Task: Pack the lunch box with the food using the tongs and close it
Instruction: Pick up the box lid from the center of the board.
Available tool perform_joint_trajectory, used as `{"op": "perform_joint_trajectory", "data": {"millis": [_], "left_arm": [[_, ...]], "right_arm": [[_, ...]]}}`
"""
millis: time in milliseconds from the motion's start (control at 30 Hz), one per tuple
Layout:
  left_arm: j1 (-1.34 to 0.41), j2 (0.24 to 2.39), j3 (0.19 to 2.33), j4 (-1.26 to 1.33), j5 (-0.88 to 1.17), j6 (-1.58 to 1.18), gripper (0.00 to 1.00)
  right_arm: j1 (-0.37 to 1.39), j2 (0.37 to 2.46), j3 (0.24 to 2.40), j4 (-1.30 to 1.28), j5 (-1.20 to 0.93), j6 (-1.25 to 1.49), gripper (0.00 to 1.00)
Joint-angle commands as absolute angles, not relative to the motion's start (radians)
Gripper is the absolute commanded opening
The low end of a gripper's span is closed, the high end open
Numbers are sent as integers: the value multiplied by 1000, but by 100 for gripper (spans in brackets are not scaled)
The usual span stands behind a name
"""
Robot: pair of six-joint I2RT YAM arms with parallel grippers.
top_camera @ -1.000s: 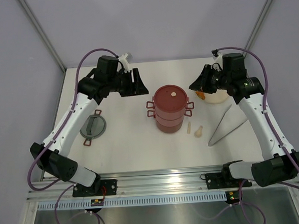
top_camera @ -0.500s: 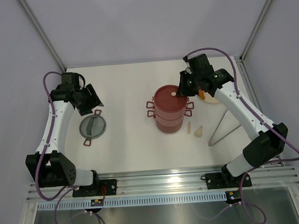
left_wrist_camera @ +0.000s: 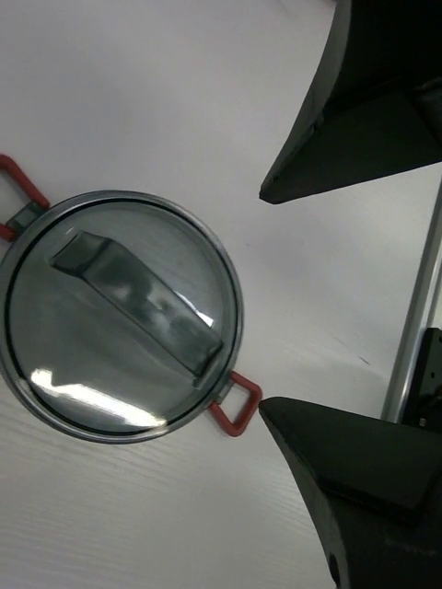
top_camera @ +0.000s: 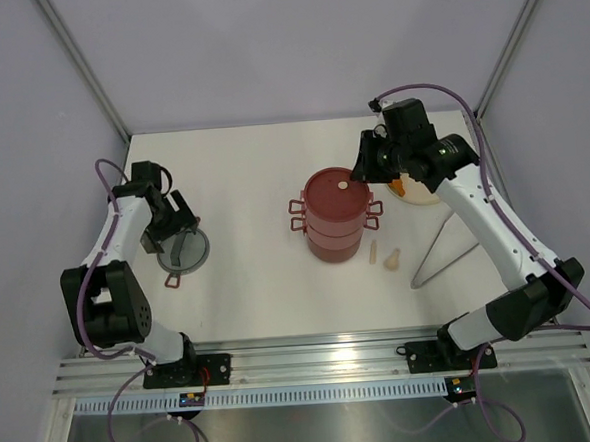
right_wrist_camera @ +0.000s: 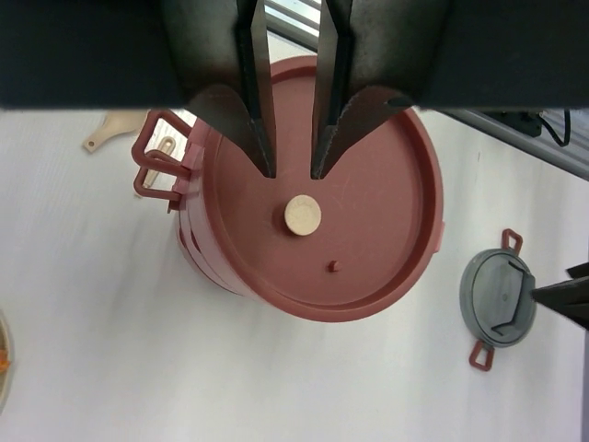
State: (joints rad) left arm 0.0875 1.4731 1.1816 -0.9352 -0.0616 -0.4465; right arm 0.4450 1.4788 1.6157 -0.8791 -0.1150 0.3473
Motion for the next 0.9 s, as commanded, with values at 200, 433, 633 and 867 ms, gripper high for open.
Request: {"op": "perform_joint_trajectory", "data": {"millis": [200,433,633,867], "left_arm": [[87,1644,1181,-721,-77,-442,95],[86,1710,1172,-706,-6,-419,79],[12,1694,1152,-699,32,-433,63],[-37,1718,1178,-739,3,-433,52]], "right_arm": [[449,1376,1651,-842,-110,345,31],[448,1368,1635,-833,-110,356,31],[449,1362,1626,-833,-107,362,30],[448,1347,1612,-838,-103,367,29]]}}
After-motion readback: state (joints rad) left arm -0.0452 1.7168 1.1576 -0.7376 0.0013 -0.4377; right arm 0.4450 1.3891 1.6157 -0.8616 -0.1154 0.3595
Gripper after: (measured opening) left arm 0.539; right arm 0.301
